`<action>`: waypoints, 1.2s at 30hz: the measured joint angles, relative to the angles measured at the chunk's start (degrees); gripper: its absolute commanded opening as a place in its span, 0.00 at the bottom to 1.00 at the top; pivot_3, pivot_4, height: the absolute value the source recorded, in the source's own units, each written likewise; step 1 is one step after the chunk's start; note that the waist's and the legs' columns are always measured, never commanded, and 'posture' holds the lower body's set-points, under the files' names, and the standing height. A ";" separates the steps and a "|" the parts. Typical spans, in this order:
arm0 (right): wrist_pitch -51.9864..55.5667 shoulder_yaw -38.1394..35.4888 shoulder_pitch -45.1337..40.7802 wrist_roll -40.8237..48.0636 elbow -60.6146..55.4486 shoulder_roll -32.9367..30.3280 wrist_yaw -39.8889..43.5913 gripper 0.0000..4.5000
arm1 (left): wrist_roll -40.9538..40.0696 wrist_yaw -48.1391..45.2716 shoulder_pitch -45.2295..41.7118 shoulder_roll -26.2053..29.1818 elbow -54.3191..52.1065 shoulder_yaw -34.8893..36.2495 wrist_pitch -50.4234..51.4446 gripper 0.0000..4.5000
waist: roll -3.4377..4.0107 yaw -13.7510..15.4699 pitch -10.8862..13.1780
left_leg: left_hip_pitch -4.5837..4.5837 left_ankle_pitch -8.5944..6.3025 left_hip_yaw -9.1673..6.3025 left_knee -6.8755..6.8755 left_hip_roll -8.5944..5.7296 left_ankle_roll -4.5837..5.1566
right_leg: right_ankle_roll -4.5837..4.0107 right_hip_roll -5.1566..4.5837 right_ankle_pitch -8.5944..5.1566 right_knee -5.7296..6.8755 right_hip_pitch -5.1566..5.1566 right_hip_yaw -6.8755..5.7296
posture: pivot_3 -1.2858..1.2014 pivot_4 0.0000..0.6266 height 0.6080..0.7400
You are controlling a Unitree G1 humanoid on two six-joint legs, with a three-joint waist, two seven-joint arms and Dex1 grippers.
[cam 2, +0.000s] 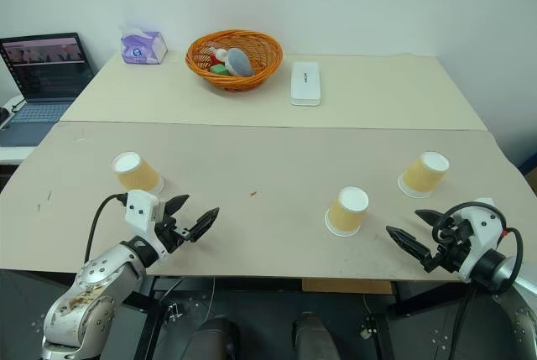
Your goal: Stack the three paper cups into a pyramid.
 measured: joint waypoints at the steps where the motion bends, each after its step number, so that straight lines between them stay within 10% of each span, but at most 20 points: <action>1: 0.00 0.00 0.00 0.00 0.00 0.00 0.00 0.99 | 0.00 0.00 0.00 0.00 0.00 0.00 0.00 1.00 | 0.00 0.00 0.00 | 0.00 0.00 0.00 0.00 0.00 0.00 | 0.00 0.00 0.00 0.00 0.00 0.00 | 0.52 0.24 0.50; 13: 12.26 -5.45 -5.07 14.15 -8.01 -8.37 2.83 0.99 | -14.34 -24.38 -26.31 13.74 4.63 -3.63 5.15 1.00 | -0.07 -0.21 0.09 | 0.23 -0.06 -0.10 -0.04 -0.01 0.10 | -0.09 0.08 -0.06 -0.13 0.40 -0.03 | 0.52 0.24 0.50; 36: 7.83 6.01 -11.04 5.98 0.04 -5.26 5.33 0.99 | -17.25 -29.61 -31.16 14.51 8.22 -5.48 5.02 1.00 | -0.23 0.06 0.38 | 0.80 -0.10 -0.13 -0.14 -0.01 0.18 | -0.04 0.10 -0.11 -0.36 1.01 -0.02 | 0.52 0.24 0.50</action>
